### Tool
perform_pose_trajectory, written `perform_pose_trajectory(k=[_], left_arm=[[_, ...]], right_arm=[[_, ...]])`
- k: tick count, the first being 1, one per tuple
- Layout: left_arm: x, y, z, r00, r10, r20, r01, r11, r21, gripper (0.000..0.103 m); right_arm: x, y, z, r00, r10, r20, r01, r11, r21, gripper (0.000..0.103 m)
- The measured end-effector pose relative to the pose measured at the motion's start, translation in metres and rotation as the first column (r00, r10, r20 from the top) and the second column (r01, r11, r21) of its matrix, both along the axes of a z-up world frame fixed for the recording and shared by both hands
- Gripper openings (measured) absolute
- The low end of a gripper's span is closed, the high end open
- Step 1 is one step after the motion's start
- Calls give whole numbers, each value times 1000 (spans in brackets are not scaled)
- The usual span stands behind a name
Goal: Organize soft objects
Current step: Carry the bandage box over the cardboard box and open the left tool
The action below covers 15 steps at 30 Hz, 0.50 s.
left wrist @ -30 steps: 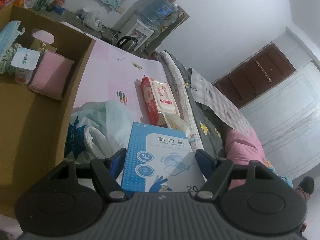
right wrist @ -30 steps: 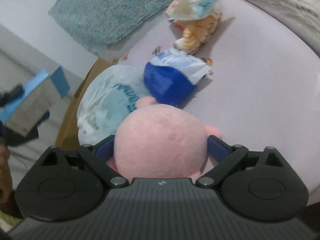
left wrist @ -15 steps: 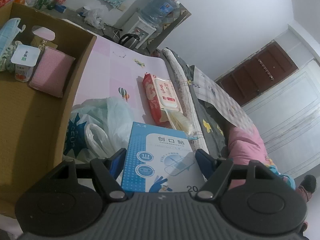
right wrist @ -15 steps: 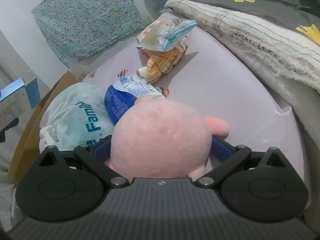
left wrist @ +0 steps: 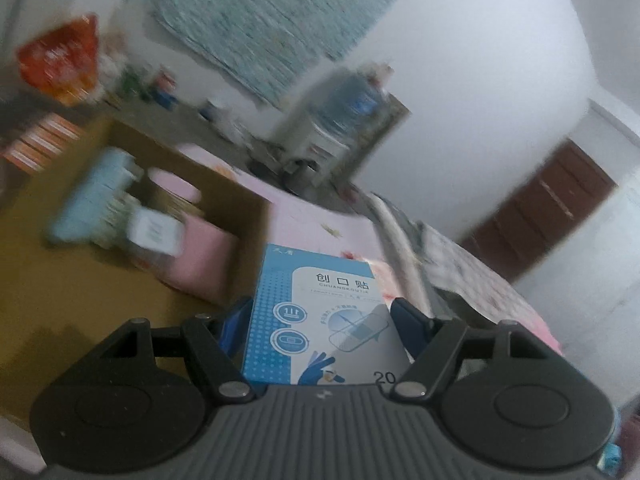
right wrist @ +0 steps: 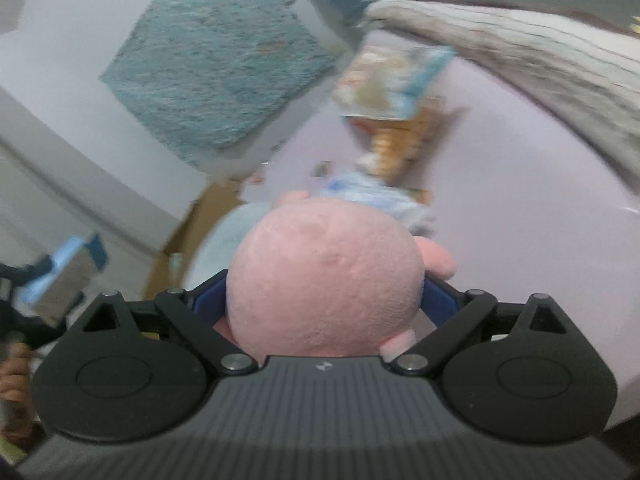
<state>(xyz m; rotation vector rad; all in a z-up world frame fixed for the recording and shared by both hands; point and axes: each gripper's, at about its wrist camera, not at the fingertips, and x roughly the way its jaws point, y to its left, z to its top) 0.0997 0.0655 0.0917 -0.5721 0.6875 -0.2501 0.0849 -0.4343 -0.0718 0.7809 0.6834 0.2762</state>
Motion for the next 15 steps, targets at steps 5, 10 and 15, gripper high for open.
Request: perform_pose_trajectory(k=[5,10,15], left_arm=[[14,45,-15,995,70,-71,-63,993,100,76],[48,78,-55,973,101,-206,-59,978,199,76],[82,101,-95,932,124,-340,-20,956,293,76]], right_arm=[[21,41,29,993,106,55,-109,993,51,96],[46,91,52,975,208,80,-214,974,77,96],[67,135,69,956,281,88,-288,954,87,96]])
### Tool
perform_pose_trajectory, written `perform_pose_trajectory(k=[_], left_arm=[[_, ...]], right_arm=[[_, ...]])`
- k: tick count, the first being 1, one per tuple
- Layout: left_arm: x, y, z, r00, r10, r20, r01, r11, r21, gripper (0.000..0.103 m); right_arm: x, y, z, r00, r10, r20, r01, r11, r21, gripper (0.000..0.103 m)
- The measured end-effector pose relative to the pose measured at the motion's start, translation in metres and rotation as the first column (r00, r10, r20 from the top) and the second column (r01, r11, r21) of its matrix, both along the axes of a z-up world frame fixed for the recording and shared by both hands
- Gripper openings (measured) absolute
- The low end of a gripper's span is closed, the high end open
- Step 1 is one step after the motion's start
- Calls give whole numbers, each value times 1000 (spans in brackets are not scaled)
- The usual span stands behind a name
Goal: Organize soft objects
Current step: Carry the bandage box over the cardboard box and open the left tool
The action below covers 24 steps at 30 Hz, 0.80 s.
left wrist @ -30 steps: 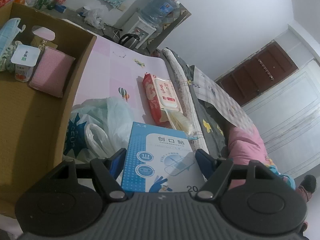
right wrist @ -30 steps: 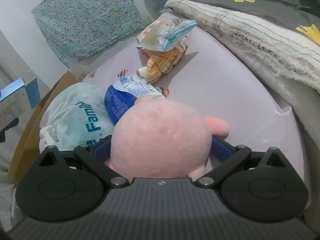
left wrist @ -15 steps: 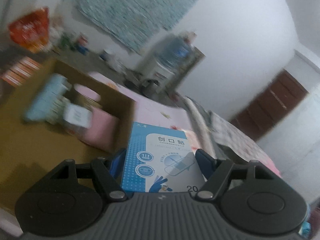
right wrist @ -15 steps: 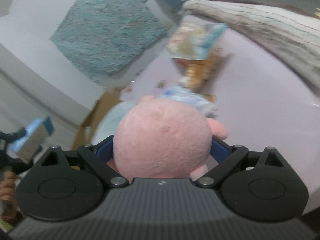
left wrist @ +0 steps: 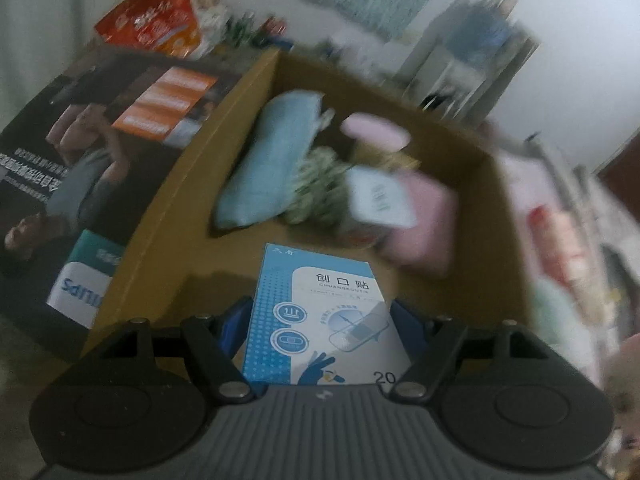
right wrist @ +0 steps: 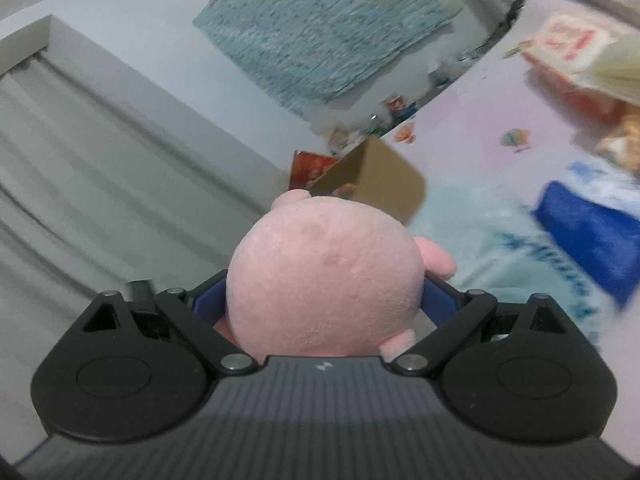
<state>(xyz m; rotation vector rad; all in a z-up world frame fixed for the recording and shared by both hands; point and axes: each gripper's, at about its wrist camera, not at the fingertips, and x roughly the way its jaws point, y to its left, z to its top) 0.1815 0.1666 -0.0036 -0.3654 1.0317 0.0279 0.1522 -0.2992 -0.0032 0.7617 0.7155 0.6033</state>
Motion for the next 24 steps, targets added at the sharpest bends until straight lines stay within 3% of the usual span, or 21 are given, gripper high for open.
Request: perform_pose_trajectory(k=[4,11,15,21,24], left_arm=[[19,2,-22,997,-27,-76,30,999,40,75],[34,-19,-41,992,-68,-109,89,975,204,76],[38,-24,-41,990,-82,-119,110,963,247,80],[20,-26,-13,997,-79,-8,79,971,224,87],[12,-26,-5,994,-110,-15,111,989,93,83]], right_arm=[[7,24,7,999,36,0,-36,999,-4,96],[6,33,7,999,38,-16,-38,999,-8,96],[2,32,4,999,36,-17,-36,999,-30,97],[-2,26,-1,999,36,-17,-36,999,-26,97],[-1,24,-5,999,38,-16,-38,999,-19,97]])
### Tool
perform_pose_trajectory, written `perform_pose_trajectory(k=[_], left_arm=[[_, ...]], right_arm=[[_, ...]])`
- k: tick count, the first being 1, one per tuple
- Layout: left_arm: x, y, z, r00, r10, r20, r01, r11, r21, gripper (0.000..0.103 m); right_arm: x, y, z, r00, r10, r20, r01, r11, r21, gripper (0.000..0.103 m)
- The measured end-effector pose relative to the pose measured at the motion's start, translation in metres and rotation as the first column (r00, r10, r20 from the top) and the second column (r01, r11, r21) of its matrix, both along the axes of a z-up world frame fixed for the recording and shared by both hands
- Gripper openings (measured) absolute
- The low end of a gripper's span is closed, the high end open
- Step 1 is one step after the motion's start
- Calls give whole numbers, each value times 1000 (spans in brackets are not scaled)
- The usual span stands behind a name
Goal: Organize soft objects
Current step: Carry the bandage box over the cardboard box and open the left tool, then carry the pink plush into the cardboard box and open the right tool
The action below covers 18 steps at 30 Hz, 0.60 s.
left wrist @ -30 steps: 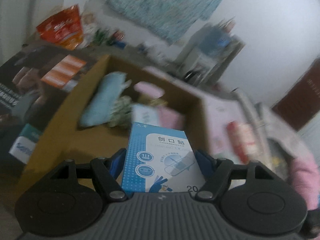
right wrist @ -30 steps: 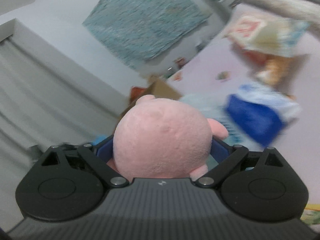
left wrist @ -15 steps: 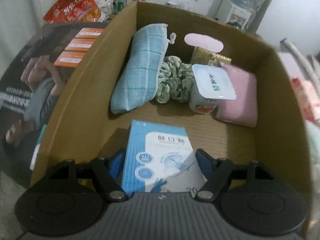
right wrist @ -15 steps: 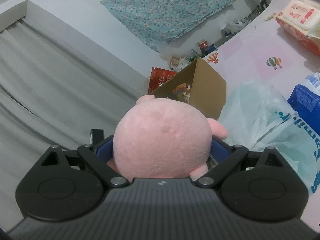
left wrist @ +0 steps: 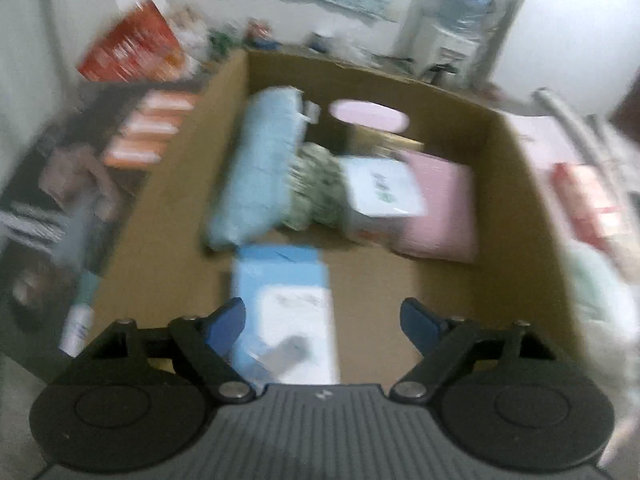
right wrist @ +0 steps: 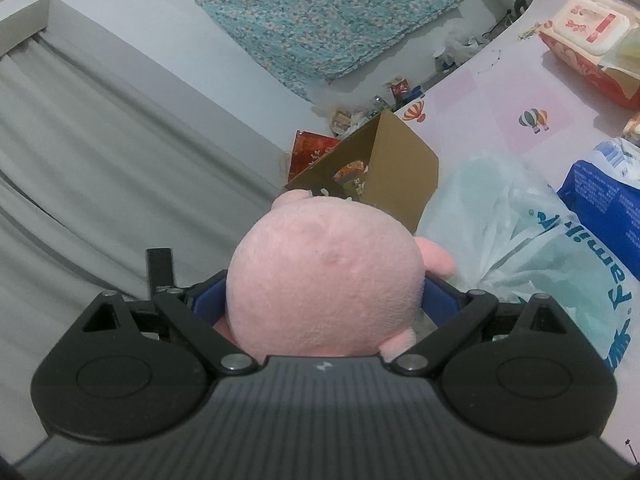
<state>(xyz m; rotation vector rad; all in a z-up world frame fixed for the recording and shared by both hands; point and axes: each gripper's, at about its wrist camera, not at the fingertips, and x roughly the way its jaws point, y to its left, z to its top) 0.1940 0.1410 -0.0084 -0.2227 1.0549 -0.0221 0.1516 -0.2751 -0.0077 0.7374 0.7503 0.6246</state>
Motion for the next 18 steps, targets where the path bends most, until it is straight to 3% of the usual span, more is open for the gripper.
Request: perform_pose_trajectory(k=[3,6,9,14,18], left_arm=[[1,3,-9,994,-9,-110,-15,977,-212,70],[5,-3,-24,980,-43,-193,-18,952,-305,69],[11,-10,-42,961,-57,-272,-32,950,-311,69],[27,1,-68,941,28,-338,-121,958,-259,70],[34,14,-68,950,108,-293,-169,967,-190,70]], right_arm=[[2,-2,-3,1000,-2,0,2,1000,6,97],[0,-6,-5,1000,-10,-6,10,1000,15,97],[-1,-10,-6,1000,-23,-9,23,1000,17,97],[-3,-19,-10,999,-46,-15,46,999,21,97],[-6,-22,-12,999,-52,-14,53,998,17,97]])
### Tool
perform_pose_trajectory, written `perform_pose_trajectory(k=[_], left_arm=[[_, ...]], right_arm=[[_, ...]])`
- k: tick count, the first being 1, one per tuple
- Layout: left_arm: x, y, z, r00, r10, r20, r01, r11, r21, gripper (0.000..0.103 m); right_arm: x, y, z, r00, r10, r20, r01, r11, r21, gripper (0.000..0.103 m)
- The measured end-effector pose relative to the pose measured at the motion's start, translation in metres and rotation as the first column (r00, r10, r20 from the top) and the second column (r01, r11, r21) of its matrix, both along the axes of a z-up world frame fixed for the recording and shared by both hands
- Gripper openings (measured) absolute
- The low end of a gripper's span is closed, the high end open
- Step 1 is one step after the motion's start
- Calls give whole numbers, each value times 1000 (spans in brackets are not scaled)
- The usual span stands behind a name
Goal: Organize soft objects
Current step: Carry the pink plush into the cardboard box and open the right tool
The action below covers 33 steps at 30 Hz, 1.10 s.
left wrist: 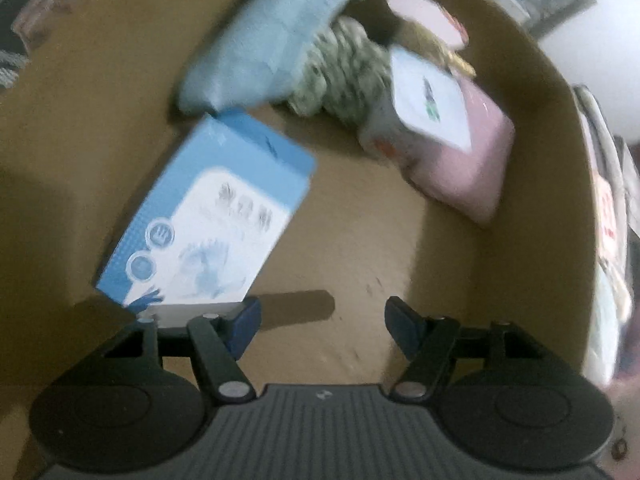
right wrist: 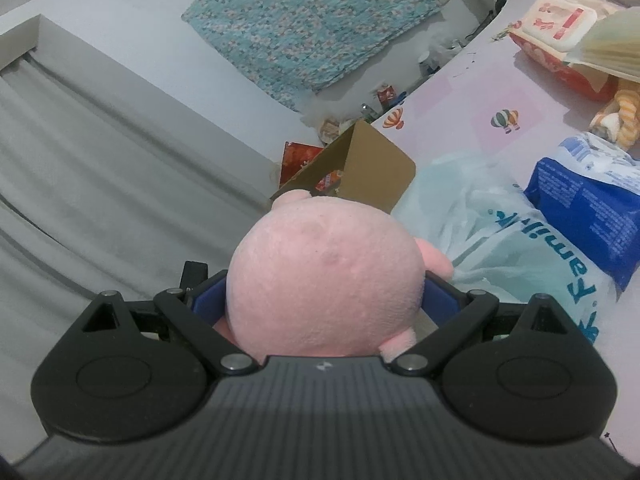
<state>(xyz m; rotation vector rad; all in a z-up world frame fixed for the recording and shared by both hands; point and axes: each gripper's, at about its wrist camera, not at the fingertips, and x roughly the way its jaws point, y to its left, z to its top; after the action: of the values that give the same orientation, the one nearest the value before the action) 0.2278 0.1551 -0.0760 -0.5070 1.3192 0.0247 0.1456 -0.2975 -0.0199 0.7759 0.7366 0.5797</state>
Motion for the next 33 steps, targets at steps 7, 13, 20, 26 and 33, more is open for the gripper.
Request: perform_pose_trajectory(k=[7,13,20,26,33], left_arm=[[3,4,8,996,22,85,-19,999,-33,74],[-25,3,56,957,27,288,-2,996,-87,80],[-81,31,114,852,127,508,-103,992,-77,86],[-116,62,124,797,236,556,-268,963,-24,86],[-132,85,118,788,291,543,-324,945,-37,86]], right_arm=[[-2,-1,-3,1000,-8,-12,8,1000,-5,97],[6,14,19,999,25,29,-25,1000,-10,97],[38,81,56,983,168,69,-167,986,-23,97],[97,173,34,954,273,-125,-285,954,-92,97],[124,260,16,948,246,-203,-302,896,-325,98]])
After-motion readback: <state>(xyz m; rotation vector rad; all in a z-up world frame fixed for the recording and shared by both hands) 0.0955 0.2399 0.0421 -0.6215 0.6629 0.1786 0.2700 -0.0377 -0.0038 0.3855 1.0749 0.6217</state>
